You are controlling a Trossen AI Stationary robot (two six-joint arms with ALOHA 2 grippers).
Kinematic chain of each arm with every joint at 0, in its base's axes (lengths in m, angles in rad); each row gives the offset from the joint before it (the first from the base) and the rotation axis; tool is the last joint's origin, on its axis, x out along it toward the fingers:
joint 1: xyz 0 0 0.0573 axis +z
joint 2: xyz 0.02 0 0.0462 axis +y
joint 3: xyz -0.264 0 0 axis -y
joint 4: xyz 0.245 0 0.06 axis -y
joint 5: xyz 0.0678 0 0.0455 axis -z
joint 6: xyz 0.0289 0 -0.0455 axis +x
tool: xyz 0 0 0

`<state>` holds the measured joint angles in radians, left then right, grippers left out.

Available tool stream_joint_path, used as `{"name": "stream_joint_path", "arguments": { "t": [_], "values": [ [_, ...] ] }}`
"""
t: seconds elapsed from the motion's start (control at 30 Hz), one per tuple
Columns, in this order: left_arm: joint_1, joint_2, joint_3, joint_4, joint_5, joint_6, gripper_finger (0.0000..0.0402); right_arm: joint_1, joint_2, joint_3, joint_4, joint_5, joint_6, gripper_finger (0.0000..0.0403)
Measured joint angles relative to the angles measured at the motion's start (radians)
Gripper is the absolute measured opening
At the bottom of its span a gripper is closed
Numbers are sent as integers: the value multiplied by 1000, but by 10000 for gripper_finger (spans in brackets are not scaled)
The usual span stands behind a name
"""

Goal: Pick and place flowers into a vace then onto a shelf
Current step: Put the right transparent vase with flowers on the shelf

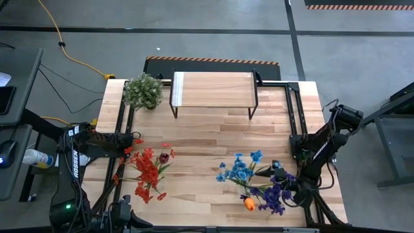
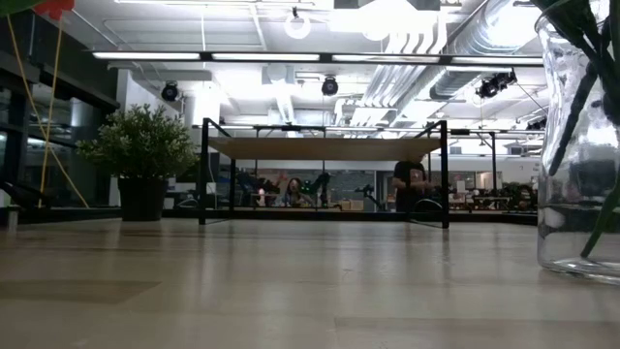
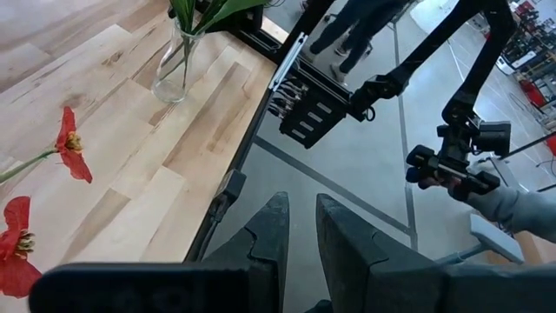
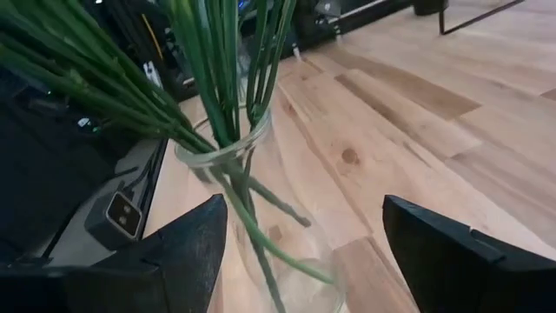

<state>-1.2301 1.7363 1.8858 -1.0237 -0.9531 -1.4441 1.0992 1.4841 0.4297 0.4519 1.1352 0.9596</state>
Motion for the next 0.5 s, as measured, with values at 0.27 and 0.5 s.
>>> {"name": "stream_joint_path", "arguments": {
  "t": [0.27,0.5],
  "values": [
    [0,0,0,0,0,0,95,0,0,0,10,-45,5,295],
    [0,0,0,0,0,0,95,-16,0,0,24,-43,1,295]
  ]
}}
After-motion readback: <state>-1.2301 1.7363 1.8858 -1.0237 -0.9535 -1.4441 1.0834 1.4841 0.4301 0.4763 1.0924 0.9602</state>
